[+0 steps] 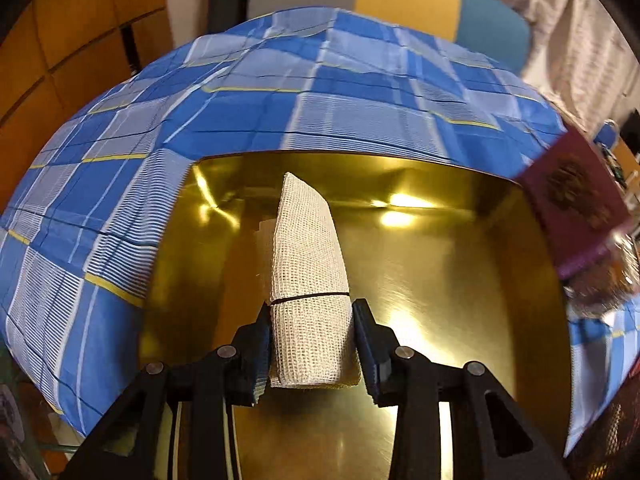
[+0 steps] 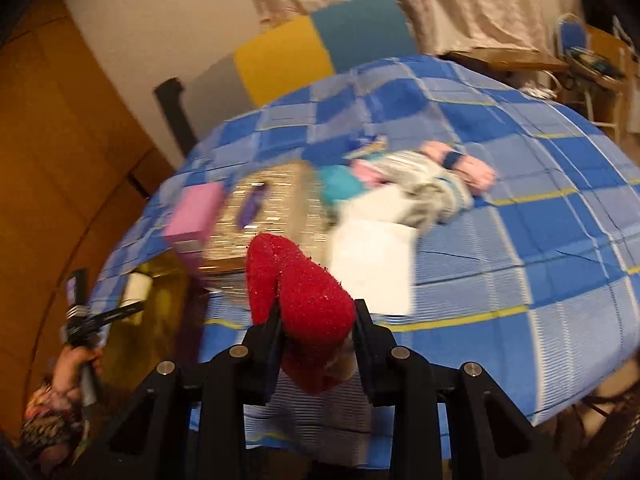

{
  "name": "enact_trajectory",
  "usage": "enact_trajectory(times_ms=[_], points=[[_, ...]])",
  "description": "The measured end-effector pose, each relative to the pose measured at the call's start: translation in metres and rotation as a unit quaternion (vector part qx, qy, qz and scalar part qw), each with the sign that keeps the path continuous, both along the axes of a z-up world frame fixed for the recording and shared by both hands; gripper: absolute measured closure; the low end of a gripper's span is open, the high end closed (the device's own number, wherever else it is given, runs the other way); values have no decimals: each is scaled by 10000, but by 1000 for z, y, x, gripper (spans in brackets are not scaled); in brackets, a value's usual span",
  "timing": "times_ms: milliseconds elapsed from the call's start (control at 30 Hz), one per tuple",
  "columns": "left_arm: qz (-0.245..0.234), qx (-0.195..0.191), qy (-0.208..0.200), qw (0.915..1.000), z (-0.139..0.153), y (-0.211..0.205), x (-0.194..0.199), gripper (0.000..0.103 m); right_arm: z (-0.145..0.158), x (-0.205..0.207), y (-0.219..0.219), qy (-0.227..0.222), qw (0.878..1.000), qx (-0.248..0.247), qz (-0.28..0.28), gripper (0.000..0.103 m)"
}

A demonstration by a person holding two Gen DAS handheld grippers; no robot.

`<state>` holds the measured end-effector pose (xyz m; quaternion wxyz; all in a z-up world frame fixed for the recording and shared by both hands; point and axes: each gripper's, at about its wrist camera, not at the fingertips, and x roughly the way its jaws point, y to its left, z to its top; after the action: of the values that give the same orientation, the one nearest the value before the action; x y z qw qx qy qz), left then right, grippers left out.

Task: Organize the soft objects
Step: 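Carry the beige roll into the gold tin with the left tool while the right drops the red sock there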

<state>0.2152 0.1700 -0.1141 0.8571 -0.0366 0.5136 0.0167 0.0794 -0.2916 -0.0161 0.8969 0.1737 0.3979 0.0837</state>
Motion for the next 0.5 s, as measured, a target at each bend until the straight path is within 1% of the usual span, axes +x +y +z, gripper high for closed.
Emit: enact_trajectory(times_ms=[100, 133, 200, 300, 333, 433, 500], points=[[140, 200, 84, 9997, -6, 11, 15, 62, 8, 0, 26, -50, 9995, 150, 261, 71], [161, 236, 69, 9996, -6, 13, 17, 59, 8, -2, 31, -47, 9993, 188, 320, 71], [255, 223, 40, 9994, -5, 20, 19, 58, 9, 0, 47, -22, 9985, 256, 486, 71], [485, -71, -104, 9987, 2, 30, 13, 56, 6, 1, 66, 31, 9974, 227, 682, 71], [542, -100, -148, 9984, 4, 32, 13, 56, 4, 3, 73, 66, 9967, 234, 778, 71], [752, -347, -458, 9955, 17, 40, -4, 56, -3, 9, 92, 166, 9947, 197, 991, 71], [888, -465, -594, 9932, 22, 43, -12, 56, -8, 16, 107, 265, 9925, 250, 1170, 71]])
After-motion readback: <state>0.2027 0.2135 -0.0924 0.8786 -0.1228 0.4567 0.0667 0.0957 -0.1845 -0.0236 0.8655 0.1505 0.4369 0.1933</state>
